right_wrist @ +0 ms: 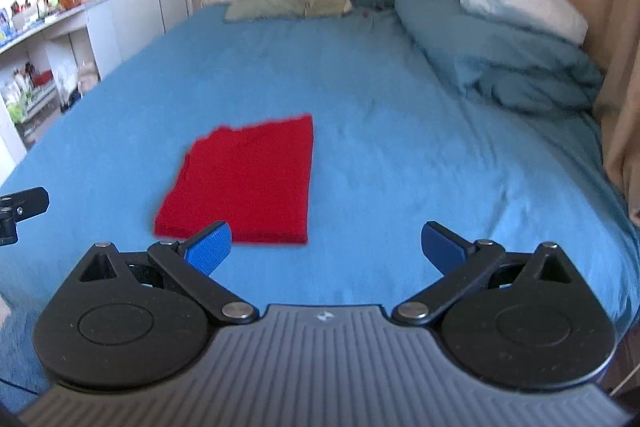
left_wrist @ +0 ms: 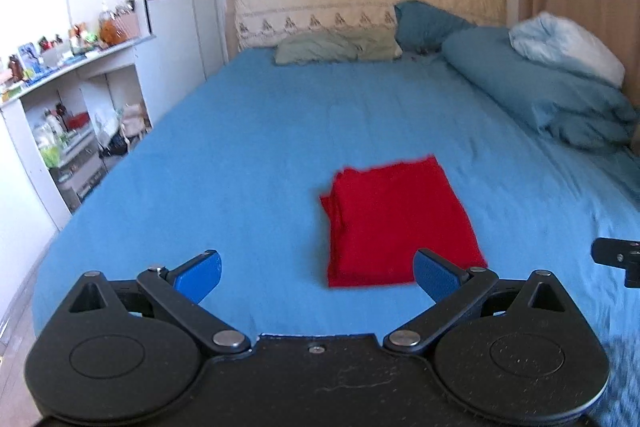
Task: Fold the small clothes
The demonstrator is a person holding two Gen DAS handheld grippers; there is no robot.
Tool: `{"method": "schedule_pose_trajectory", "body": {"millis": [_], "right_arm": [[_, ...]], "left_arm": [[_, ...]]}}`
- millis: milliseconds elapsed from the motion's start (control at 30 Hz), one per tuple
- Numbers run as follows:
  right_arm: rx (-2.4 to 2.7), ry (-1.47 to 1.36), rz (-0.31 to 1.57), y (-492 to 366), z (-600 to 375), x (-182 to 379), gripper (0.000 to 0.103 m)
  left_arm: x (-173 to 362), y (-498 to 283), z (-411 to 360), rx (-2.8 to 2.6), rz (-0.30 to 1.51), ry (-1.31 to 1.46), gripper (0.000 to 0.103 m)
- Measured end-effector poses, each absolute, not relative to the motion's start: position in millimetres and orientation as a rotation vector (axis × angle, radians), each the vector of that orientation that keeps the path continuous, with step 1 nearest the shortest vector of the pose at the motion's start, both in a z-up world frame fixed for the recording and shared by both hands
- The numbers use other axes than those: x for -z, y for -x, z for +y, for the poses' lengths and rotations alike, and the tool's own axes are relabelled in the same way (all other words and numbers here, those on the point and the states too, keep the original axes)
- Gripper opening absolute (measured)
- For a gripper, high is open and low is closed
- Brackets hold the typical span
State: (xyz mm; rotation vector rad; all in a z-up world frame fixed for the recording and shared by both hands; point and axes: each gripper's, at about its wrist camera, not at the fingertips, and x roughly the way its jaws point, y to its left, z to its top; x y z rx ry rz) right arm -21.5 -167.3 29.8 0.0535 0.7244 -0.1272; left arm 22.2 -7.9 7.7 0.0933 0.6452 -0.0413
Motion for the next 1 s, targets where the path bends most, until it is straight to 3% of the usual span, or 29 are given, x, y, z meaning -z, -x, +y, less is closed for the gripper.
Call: {"method": "schedule_pose_trajectory", "body": {"millis": [1000], "right_arm": [[0.136,-0.066,0.779,28.5,-163.6,-11.2,0.103]], "left_arm": [[3.2,-14.8,-10.3,0.049,0.660,-0.090,0.103]]}}
